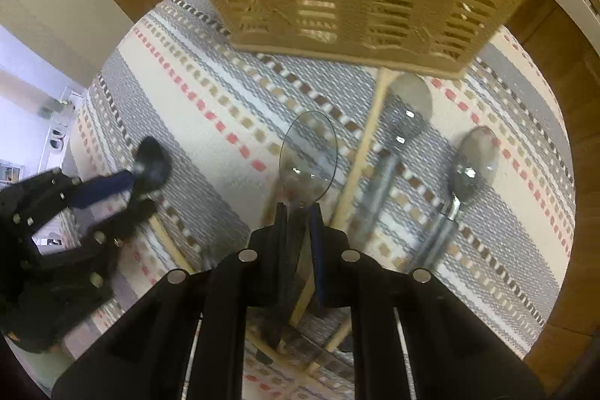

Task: Organize utensils
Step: 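Grasp the black ladle handle with the left tool while the right tool grasps a clear spoon, then lift the ladle with the left tool while the right tool carries the spoon, both releasing into the basket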

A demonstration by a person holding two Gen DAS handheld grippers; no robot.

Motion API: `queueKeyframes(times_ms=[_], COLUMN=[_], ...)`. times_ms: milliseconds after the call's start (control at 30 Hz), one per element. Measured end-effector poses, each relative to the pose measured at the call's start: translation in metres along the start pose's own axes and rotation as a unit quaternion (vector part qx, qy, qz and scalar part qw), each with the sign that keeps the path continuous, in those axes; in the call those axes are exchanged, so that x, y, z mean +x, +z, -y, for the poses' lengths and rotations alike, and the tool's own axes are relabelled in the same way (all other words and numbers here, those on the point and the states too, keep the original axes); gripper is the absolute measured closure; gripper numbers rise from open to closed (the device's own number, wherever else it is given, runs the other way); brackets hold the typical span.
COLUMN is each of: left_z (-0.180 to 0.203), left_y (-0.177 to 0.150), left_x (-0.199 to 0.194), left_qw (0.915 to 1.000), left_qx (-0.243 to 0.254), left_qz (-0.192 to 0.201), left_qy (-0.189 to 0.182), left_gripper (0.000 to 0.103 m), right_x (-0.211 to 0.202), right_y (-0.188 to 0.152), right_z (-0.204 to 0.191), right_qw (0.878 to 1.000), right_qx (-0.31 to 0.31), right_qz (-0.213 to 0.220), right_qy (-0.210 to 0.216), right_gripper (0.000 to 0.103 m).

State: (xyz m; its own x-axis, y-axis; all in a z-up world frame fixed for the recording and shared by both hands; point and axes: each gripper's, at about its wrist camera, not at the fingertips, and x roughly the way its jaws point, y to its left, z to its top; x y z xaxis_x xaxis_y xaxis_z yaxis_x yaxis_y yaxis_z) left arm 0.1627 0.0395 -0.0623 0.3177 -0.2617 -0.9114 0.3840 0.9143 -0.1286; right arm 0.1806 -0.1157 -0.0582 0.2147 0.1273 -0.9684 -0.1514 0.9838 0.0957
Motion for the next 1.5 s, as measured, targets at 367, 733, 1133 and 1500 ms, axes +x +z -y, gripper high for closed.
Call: queueKeyframes(times_ms=[367,733,1133,1500], left_z=[0.013,0.012,0.036,0.035], left_y=[0.008,0.005,0.047,0.125], left_x=[0.007,-0.04,-0.154,-0.149], left_qw=[0.9996,0.9913,0.9144,0.8639], left_qx=[0.01,-0.028,-0.057,-0.073], left_qz=[-0.011,0.128,0.401,0.497], left_qy=[0.026,-0.015,-0.015,-0.037], left_gripper=[0.07,0.099,0.099,0.099], right_x=[0.013,-0.019,-0.128,-0.172], right_y=[0.014,-0.007,-0.012,0.063], right_z=[-0.017,0.006,0.034,0.09], right_qw=[0.999,0.99,0.932,0.863], right_qx=[-0.025,-0.003,0.0,0.045], right_qz=[-0.014,0.105,0.334,0.502], right_qy=[-0.021,0.091,0.14,0.041], right_gripper=[0.092,0.101,0.101,0.101])
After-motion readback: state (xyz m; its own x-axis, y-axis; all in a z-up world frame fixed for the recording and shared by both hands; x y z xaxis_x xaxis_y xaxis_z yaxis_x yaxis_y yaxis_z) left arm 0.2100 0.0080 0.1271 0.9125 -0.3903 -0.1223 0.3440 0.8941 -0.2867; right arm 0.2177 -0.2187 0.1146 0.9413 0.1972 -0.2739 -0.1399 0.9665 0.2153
